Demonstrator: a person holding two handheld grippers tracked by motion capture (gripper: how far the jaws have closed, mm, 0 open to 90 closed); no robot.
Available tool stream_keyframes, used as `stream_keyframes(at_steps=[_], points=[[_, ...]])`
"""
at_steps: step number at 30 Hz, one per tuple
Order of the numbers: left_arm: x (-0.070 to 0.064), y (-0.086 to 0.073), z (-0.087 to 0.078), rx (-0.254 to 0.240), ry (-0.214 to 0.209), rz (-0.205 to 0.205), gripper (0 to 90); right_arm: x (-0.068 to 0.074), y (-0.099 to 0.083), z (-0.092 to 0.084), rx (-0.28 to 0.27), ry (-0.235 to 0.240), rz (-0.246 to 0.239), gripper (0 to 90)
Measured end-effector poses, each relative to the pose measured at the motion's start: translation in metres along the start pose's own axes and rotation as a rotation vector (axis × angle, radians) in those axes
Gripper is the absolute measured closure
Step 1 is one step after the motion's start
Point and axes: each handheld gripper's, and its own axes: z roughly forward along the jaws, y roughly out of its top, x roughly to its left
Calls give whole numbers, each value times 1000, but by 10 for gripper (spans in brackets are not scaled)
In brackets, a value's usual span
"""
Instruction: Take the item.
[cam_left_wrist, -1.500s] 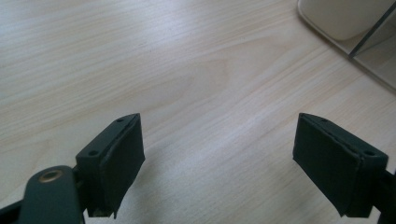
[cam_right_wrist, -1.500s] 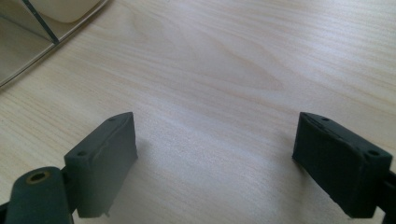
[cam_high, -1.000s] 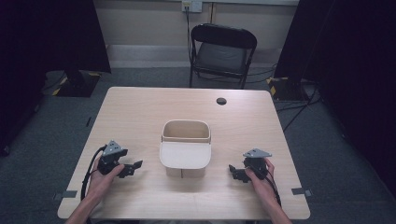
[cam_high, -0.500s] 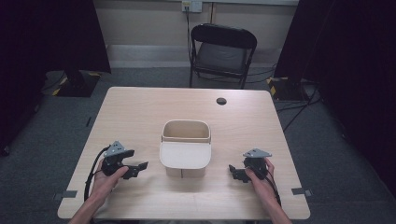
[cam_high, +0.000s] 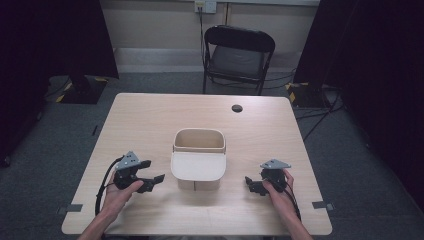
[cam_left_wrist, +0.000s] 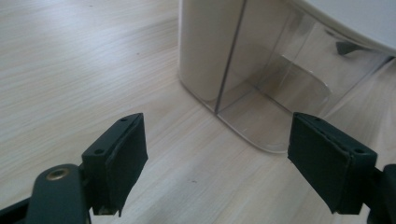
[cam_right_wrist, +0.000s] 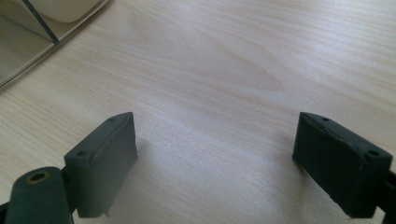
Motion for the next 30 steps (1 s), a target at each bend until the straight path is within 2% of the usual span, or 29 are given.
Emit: stream_keyframes(at_steps=[2, 7, 12, 20, 27, 30], points=[[-3, 1, 1, -1, -6, 12, 193, 0, 0, 0, 0, 0, 0, 127], [-10, 5, 3, -18, -45, -7, 192, 0, 0, 0, 0, 1, 0, 127], [-20, 7, 3, -7, -58, 19, 192, 0, 0, 0, 0, 1, 0, 127], [-27, 14, 7, -23, -68, 55, 192, 0, 0, 0, 0, 1, 0, 128], [-30, 18, 9, -41, -73, 70, 222, 0, 0, 0, 0, 1, 0, 128], [-31, 19, 10, -57, -79, 60, 244, 0, 0, 0, 0, 1, 0, 127]])
